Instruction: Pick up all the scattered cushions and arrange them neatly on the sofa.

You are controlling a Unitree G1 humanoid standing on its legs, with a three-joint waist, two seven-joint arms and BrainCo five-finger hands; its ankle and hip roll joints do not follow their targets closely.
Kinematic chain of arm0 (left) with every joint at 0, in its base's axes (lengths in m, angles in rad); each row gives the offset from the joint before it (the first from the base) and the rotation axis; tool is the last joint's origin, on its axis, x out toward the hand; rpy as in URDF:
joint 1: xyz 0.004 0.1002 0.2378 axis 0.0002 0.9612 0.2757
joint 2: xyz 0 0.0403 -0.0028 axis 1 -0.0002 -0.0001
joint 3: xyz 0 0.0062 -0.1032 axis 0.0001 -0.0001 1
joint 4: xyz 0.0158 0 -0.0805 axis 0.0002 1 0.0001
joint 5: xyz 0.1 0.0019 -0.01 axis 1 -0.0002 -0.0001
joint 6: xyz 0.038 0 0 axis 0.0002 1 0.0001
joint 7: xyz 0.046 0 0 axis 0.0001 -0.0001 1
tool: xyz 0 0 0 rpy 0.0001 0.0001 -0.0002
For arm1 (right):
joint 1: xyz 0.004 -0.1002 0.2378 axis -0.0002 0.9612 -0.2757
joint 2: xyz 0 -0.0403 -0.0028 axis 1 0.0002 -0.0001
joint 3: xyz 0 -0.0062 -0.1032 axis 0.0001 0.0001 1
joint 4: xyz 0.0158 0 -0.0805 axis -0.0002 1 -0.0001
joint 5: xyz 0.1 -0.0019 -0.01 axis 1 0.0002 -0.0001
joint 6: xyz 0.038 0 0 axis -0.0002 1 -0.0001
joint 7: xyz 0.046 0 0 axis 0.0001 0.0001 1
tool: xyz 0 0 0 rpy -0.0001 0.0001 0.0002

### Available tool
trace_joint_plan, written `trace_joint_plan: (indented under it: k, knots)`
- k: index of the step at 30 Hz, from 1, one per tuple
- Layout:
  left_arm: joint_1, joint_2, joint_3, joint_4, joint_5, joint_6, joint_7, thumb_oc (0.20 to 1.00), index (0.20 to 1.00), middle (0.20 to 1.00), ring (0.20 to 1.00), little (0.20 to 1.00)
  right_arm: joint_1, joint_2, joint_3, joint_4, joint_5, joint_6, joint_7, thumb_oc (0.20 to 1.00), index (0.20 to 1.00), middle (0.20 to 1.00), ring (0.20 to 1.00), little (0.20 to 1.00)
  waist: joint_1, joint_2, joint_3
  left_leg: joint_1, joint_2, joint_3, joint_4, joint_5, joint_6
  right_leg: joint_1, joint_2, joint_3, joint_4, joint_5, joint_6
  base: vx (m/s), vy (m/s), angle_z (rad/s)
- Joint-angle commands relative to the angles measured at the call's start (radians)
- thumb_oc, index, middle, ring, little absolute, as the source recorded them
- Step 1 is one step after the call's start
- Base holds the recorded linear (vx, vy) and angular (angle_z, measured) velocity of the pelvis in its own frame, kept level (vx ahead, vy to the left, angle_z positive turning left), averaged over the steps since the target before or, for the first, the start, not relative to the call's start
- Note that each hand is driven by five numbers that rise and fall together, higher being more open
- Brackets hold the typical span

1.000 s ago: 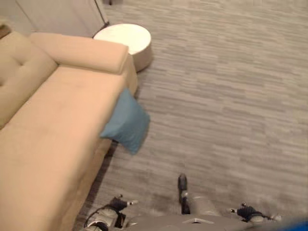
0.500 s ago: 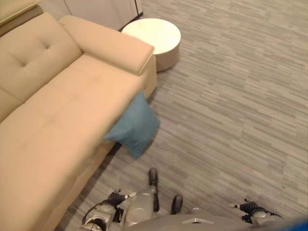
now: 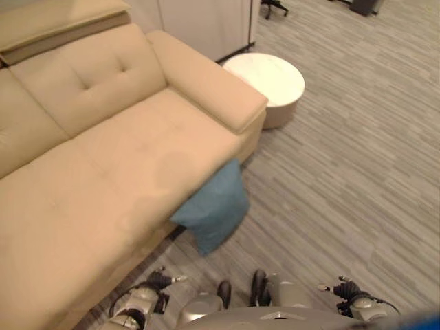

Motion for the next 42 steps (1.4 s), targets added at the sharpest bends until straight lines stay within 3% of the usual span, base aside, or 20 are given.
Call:
trace_joint_plan:
  k: [1, 2, 5, 7, 9, 12, 14, 16, 17, 19, 21, 22, 27, 31, 32, 34, 38, 42]
  knots:
    - [0.03, 0.02, 0.023, -0.01, -0.037, -0.015, 0.019, 1.0, 1.0, 1.0, 1.0, 1.0, -0.012, -0.032, 0.0, 0.001, 0.028, -0.012, -0.01, 1.0, 1.0, 1.0, 1.0, 1.0, -0.016, -0.008, 0.011, -0.048, -0.021, 0.01, 0.105, -0.054, -0.076, 0.05, -0.005, 0.099, -0.03, 0.145, 0.064, 0.16, -0.12, 1.05]
    - [0.029, 0.021, 0.028, 0.0, -0.048, -0.017, 0.023, 1.0, 1.0, 1.0, 1.0, 1.0, -0.012, -0.031, -0.002, -0.004, 0.033, -0.011, -0.01, 1.0, 1.0, 1.0, 1.0, 1.0, -0.017, -0.014, 0.017, -0.039, -0.031, -0.046, 0.107, -0.058, -0.083, 0.05, -0.014, 0.079, -0.032, 0.16, 0.068, 0.16, -0.121, 1.14]
    - [0.034, 0.019, 0.034, 0.004, -0.049, -0.02, 0.025, 1.0, 1.0, 1.0, 1.0, 1.0, -0.007, -0.029, 0.003, -0.003, 0.026, -0.016, -0.008, 1.0, 1.0, 1.0, 1.0, 1.0, -0.017, -0.023, 0.01, -0.042, -0.032, -0.068, 0.107, -0.06, -0.091, 0.088, -0.042, 0.025, -0.057, 0.156, 0.059, 0.11, -0.154, 1.37]
    - [0.026, 0.021, 0.036, 0.006, -0.068, -0.021, 0.026, 1.0, 1.0, 1.0, 1.0, 1.0, -0.015, -0.03, 0.015, -0.011, 0.02, -0.021, -0.013, 1.0, 1.0, 1.0, 1.0, 1.0, -0.009, -0.019, 0.007, -0.057, -0.007, -0.07, 0.1, -0.053, -0.108, 0.094, -0.036, 0.006, -0.039, 0.141, 0.048, 0.05, -0.237, 0.92]
    - [0.02, 0.024, 0.031, -0.002, -0.08, -0.02, 0.028, 1.0, 1.0, 1.0, 1.0, 1.0, -0.014, -0.038, 0.008, -0.021, 0.035, -0.025, -0.019, 1.0, 1.0, 1.0, 1.0, 1.0, -0.009, -0.013, 0.004, -0.095, 0.026, -0.077, 0.096, -0.035, -0.134, 0.11, -0.049, -0.07, -0.037, 0.109, 0.034, 0.02, -0.291, 0.95]
    - [0.012, 0.022, 0.024, -0.003, -0.079, -0.019, 0.027, 1.0, 1.0, 1.0, 1.0, 1.0, -0.015, -0.042, 0.003, -0.025, 0.041, -0.027, -0.021, 1.0, 1.0, 1.0, 1.0, 1.0, -0.023, -0.011, 0.005, -0.134, 0.05, -0.024, 0.111, -0.036, -0.139, 0.119, -0.063, -0.116, -0.035, 0.086, 0.028, -0.03, -0.15, 1.76]
    - [-0.001, 0.017, 0.015, -0.01, -0.08, -0.017, 0.027, 1.0, 1.0, 1.0, 1.0, 1.0, -0.021, -0.052, -0.014, -0.028, 0.055, -0.028, -0.03, 1.0, 1.0, 1.0, 1.0, 1.0, -0.049, -0.004, 0.021, -0.184, 0.092, 0.197, 0.168, -0.049, -0.137, 0.146, -0.084, -0.178, -0.037, 0.071, 0.019, -0.06, -0.107, 0.78]
    - [-0.005, 0.018, 0.013, -0.015, -0.079, -0.016, 0.026, 1.0, 1.0, 1.0, 1.0, 1.0, -0.023, -0.049, -0.017, -0.028, 0.057, -0.025, -0.027, 1.0, 1.0, 1.0, 1.0, 1.0, -0.056, -0.002, 0.017, -0.192, 0.096, 0.237, 0.166, -0.044, -0.135, 0.146, -0.085, -0.191, -0.041, 0.067, 0.018, -0.02, -0.04, 0.69]
    - [-0.005, 0.017, 0.007, -0.019, -0.075, -0.015, 0.022, 1.0, 1.0, 1.0, 1.0, 1.0, -0.024, -0.047, -0.016, -0.024, 0.06, -0.02, -0.024, 1.0, 1.0, 1.0, 1.0, 1.0, -0.055, 0.005, 0.011, -0.202, 0.083, 0.29, 0.137, -0.023, -0.127, 0.154, -0.079, -0.219, -0.05, 0.066, 0.016, 0.0, -0.018, 0.83]
    - [0.005, 0.018, 0.013, -0.015, -0.07, -0.013, 0.02, 1.0, 1.0, 1.0, 1.0, 1.0, -0.027, -0.041, -0.014, -0.025, 0.058, -0.021, -0.02, 1.0, 1.0, 1.0, 1.0, 1.0, -0.052, 0.007, 0.004, -0.205, 0.076, 0.323, 0.112, -0.014, -0.113, 0.157, -0.075, -0.228, -0.054, 0.069, 0.019, 0.05, -0.002, 0.36]
    - [0.013, 0.021, 0.023, -0.008, -0.074, -0.013, 0.022, 1.0, 1.0, 1.0, 1.0, 1.0, -0.028, -0.036, -0.008, -0.025, 0.052, -0.02, -0.019, 1.0, 1.0, 1.0, 1.0, 1.0, -0.047, 0.003, 0.0, -0.2, 0.076, 0.322, 0.101, -0.011, -0.113, 0.157, -0.071, -0.225, -0.051, 0.068, 0.019, 0.07, 0.05, 0.03]
    - [0.028, 0.023, 0.035, 0.0, -0.074, -0.012, 0.024, 1.0, 1.0, 1.0, 1.0, 1.0, -0.031, -0.031, 0.003, -0.025, 0.044, -0.02, -0.02, 1.0, 1.0, 1.0, 1.0, 1.0, -0.032, -0.003, 0.003, -0.192, 0.055, 0.28, 0.101, -0.018, -0.108, 0.162, -0.066, -0.209, -0.045, 0.066, 0.023, 0.09, 0.082, -0.16]
    - [0.042, 0.034, 0.06, 0.009, -0.088, -0.013, 0.022, 1.0, 1.0, 1.0, 1.0, 1.0, -0.044, -0.022, 0.001, -0.03, 0.031, -0.022, -0.016, 1.0, 1.0, 1.0, 1.0, 1.0, -0.016, -0.013, 0.012, -0.185, 0.066, 0.299, 0.089, -0.022, -0.094, 0.145, -0.077, -0.208, 0.035, 0.059, 0.042, 0.07, 0.123, -0.22]
    - [0.025, 0.053, 0.061, 0.004, -0.097, -0.015, 0.028, 1.0, 1.0, 1.0, 1.0, 1.0, -0.06, -0.021, 0.003, -0.039, 0.041, -0.025, -0.018, 1.0, 1.0, 1.0, 1.0, 1.0, -0.016, -0.007, 0.038, -0.196, 0.071, 0.275, 0.11, -0.023, -0.085, 0.085, -0.07, -0.133, 0.153, 0.046, 0.055, 0.01, 0.05, -0.18]
    - [0.013, 0.059, 0.059, -0.002, -0.101, -0.019, 0.03, 1.0, 1.0, 1.0, 1.0, 1.0, -0.056, -0.026, -0.003, -0.038, 0.047, -0.027, -0.019, 1.0, 1.0, 1.0, 1.0, 1.0, -0.025, -0.003, 0.042, -0.2, 0.061, 0.246, 0.121, -0.028, -0.084, 0.089, -0.069, -0.069, 0.138, 0.039, 0.046, 0.05, -0.02, 0.3]
    - [0.005, 0.062, 0.06, -0.017, -0.116, -0.027, 0.038, 1.0, 1.0, 1.0, 1.0, 1.0, -0.063, -0.033, -0.003, -0.039, 0.047, -0.026, -0.025, 1.0, 1.0, 1.0, 1.0, 1.0, -0.015, -0.002, 0.041, -0.21, 0.071, 0.247, 0.129, -0.039, -0.088, 0.099, -0.119, -0.092, 0.078, 0.066, 0.043, 0.04, -0.072, 0.42]
    - [-0.006, 0.069, 0.077, -0.049, -0.164, -0.043, 0.053, 1.0, 1.0, 1.0, 1.0, 1.0, -0.069, -0.042, -0.013, -0.048, 0.054, -0.029, -0.032, 1.0, 1.0, 1.0, 1.0, 1.0, -0.022, -0.006, 0.052, -0.208, 0.062, 0.22, 0.138, -0.047, -0.098, 0.078, -0.151, -0.038, 0.012, 0.125, 0.068, 0.05, -0.064, 0.04]
    - [-0.008, 0.072, 0.096, -0.052, -0.185, -0.051, 0.073, 1.0, 1.0, 1.0, 1.0, 1.0, -0.071, -0.047, -0.018, -0.055, 0.055, -0.034, -0.038, 1.0, 1.0, 1.0, 1.0, 1.0, -0.011, -0.022, 0.052, -0.227, 0.065, 0.22, 0.141, -0.038, -0.109, 0.102, -0.168, -0.081, -0.032, 0.132, 0.078, 0.0, -0.088, 0.14]
